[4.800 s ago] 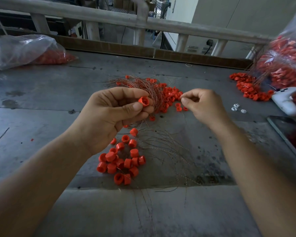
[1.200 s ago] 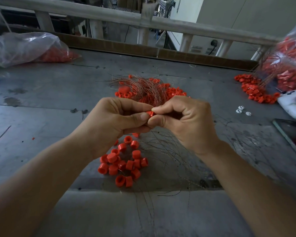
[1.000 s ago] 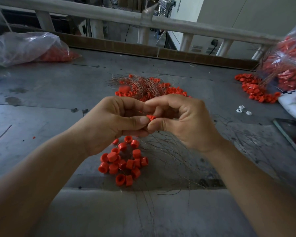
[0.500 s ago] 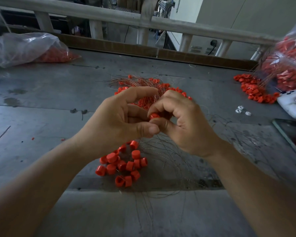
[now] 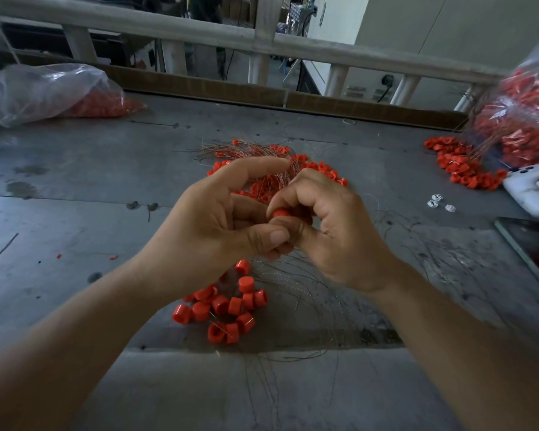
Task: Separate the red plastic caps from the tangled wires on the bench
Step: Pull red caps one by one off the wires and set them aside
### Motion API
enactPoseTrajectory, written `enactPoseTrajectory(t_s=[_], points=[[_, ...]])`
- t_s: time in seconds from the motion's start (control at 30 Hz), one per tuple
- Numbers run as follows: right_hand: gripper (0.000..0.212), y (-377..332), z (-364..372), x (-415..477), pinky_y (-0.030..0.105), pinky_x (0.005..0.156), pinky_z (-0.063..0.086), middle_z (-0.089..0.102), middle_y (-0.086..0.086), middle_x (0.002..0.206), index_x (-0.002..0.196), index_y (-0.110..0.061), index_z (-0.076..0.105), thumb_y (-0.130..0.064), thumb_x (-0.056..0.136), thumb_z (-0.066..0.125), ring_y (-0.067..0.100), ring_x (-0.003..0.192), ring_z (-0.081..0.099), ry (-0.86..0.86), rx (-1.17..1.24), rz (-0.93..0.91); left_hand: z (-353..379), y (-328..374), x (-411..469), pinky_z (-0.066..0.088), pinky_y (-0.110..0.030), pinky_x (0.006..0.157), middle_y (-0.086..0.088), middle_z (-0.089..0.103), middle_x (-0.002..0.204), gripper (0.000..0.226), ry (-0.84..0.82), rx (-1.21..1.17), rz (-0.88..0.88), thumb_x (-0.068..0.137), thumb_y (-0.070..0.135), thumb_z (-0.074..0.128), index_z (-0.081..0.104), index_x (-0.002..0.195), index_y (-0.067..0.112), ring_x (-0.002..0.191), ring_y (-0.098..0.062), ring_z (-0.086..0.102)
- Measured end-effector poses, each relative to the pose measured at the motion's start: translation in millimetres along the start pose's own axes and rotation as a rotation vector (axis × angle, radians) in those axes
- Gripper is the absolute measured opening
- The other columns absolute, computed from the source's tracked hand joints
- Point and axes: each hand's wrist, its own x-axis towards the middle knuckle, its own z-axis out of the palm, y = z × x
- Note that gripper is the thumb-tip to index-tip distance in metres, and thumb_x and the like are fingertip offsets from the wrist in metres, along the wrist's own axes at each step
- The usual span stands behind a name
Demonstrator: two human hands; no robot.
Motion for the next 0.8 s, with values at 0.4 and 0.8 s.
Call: enactPoseTrajectory(t_s=[0.4,0.8], points=[[0.028,-2,-4,3,0.016,0.067,0.046,0.055,-0.010,0.076,0.084,-0.028,0.059,-0.017,0.064,0.074,-0.001,0.071,0.054,-0.055,0.141,0.025,-17,3,5,0.054,-0.024,0.052,-0.013,0.071,0.071,0.046,-0.073,-0.229,-0.221,0.053,0.032,0.081,0.070,0.097,0.026,0.063,-0.024,0.070],[0.030,-4,-8,3,0.013,0.068,0.044,0.055,-0.015,0.075,0.084,-0.029,0.060,-0.017,0.061,0.074,-0.001,0.071,0.056,-0.065,0.177,0.074,-18,3,4,0.055,-0.023,0.054,-0.013,0.071,0.074,0.037,-0.133,-0.257,-0.201,0.063,0.026,0.071,0.069,0.099,0.026,0.067,-0.023,0.070]])
